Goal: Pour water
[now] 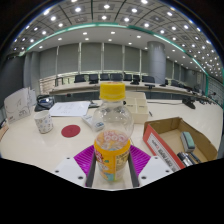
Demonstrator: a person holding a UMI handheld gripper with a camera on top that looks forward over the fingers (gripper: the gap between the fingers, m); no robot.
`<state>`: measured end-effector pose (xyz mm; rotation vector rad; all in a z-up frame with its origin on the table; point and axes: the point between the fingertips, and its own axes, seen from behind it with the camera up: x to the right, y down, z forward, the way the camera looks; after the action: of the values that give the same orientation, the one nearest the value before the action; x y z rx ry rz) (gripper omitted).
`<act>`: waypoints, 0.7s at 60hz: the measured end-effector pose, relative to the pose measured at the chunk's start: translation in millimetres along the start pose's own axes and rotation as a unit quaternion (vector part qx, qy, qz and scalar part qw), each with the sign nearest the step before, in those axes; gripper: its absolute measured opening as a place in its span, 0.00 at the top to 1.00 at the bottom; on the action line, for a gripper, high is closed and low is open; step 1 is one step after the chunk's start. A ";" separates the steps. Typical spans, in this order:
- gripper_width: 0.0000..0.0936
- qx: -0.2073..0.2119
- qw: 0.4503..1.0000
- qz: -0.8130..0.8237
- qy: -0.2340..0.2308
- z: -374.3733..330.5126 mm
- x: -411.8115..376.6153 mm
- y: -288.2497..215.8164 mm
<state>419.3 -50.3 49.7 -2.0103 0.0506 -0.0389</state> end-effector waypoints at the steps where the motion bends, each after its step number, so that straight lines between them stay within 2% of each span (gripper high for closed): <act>1: 0.43 0.002 1.000 0.001 0.003 0.1 0.7 -1.6; 7: 0.47 0.009 1.000 0.007 0.011 1.0 1.7 -3.9; 14: 0.54 -0.001 1.000 0.013 0.023 0.7 1.5 -4.6; 20: 0.58 -0.007 0.999 -0.019 0.049 -0.8 2.0 -17.9; 33: 0.58 0.004 0.984 -0.135 0.118 2.5 -16.2 -95.5; 42: 0.58 0.013 0.939 -0.286 0.188 9.4 -48.4 -166.2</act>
<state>374.5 31.5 195.9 -1.9031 -0.2922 -0.7903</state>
